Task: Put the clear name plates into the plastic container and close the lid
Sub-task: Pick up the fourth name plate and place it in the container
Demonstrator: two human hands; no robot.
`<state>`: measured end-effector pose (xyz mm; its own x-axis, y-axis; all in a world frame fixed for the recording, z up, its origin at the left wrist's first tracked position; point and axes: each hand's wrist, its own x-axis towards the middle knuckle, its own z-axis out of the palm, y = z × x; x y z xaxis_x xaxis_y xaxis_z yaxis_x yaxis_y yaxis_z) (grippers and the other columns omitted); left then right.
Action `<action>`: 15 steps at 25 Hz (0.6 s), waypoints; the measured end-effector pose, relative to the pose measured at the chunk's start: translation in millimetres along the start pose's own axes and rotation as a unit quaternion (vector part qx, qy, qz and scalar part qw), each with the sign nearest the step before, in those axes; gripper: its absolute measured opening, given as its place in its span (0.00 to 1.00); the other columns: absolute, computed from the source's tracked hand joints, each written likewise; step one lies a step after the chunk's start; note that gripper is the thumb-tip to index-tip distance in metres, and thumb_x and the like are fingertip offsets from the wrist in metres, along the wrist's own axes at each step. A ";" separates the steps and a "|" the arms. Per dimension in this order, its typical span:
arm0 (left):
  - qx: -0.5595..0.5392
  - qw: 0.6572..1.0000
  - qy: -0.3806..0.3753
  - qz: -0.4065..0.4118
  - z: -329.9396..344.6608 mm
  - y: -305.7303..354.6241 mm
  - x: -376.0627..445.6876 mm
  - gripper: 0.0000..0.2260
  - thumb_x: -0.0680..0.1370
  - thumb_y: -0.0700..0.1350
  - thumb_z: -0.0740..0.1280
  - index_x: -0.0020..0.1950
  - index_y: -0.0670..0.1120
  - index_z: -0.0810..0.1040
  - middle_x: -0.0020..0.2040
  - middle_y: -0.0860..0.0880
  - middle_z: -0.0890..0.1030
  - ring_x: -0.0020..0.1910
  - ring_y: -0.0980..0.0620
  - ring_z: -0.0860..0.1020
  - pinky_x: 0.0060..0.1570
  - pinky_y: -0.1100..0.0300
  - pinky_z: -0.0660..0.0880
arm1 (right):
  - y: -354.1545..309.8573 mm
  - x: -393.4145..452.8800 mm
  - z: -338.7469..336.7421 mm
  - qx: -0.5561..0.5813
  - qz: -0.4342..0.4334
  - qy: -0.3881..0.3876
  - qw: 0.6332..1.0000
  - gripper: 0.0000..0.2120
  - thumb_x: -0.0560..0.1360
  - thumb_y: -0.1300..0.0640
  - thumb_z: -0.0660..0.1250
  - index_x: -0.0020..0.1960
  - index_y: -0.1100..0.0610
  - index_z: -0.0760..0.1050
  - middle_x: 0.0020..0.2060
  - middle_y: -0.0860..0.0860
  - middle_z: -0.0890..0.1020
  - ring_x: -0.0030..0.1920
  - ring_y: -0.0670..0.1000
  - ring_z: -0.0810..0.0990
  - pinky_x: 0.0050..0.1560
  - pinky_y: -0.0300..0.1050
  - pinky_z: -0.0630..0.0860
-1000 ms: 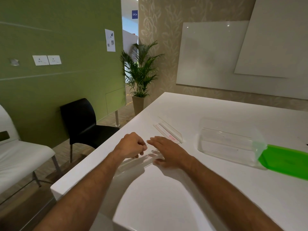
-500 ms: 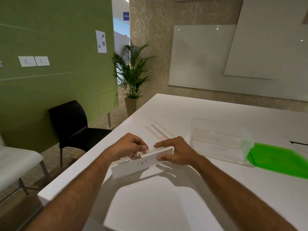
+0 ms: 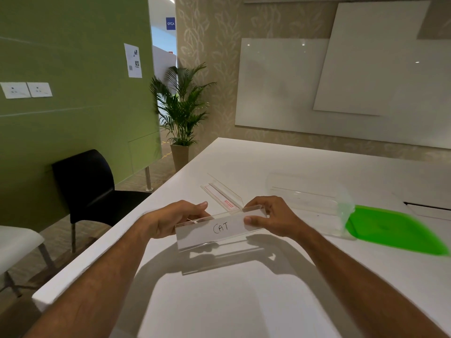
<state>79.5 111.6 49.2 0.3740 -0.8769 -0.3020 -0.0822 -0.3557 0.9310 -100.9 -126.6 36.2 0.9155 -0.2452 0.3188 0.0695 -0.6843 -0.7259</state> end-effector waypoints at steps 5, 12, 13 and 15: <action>0.049 0.995 -0.039 0.076 6.2 2.4 11.9 0.39 0.54 0.59 0.84 0.60 0.42 0.82 0.57 0.44 0.85 0.54 0.48 0.83 0.49 0.58 0.81 | 5.8 -10.3 -20.3 -0.026 0.018 0.030 0.999 0.12 0.67 0.48 0.78 0.48 0.49 0.83 0.45 0.44 0.85 0.46 0.45 0.82 0.48 0.42 0.78; 0.111 0.968 0.088 0.205 27.3 41.3 43.0 0.24 0.62 0.59 0.80 0.52 0.46 0.87 0.49 0.48 0.87 0.52 0.47 0.84 0.58 0.49 0.78 | 6.7 -23.1 -87.8 -0.107 0.007 0.093 0.990 0.17 0.67 0.47 0.77 0.52 0.53 0.83 0.47 0.45 0.84 0.46 0.41 0.81 0.44 0.30 0.74; 0.131 0.960 0.105 0.223 33.1 51.1 49.1 0.19 0.66 0.55 0.78 0.52 0.47 0.87 0.49 0.49 0.87 0.52 0.48 0.84 0.57 0.50 0.79 | 7.0 -24.5 -98.8 -0.116 0.006 0.103 0.988 0.17 0.67 0.47 0.77 0.52 0.53 0.84 0.47 0.45 0.85 0.46 0.42 0.82 0.44 0.32 0.75; 0.175 0.943 0.128 0.251 45.8 70.1 62.6 0.13 0.73 0.49 0.75 0.56 0.46 0.86 0.51 0.50 0.86 0.51 0.48 0.83 0.51 0.54 0.80 | 7.6 -27.1 -119.4 -0.132 0.012 0.120 0.984 0.19 0.66 0.45 0.77 0.53 0.53 0.84 0.47 0.46 0.85 0.47 0.46 0.83 0.47 0.40 0.78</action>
<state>54.9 17.0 86.1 0.4140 -0.8720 0.2611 -0.5922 -0.0402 0.8048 -172.4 -207.2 94.8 0.7939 -0.3972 0.4603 -0.0864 -0.8231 -0.5613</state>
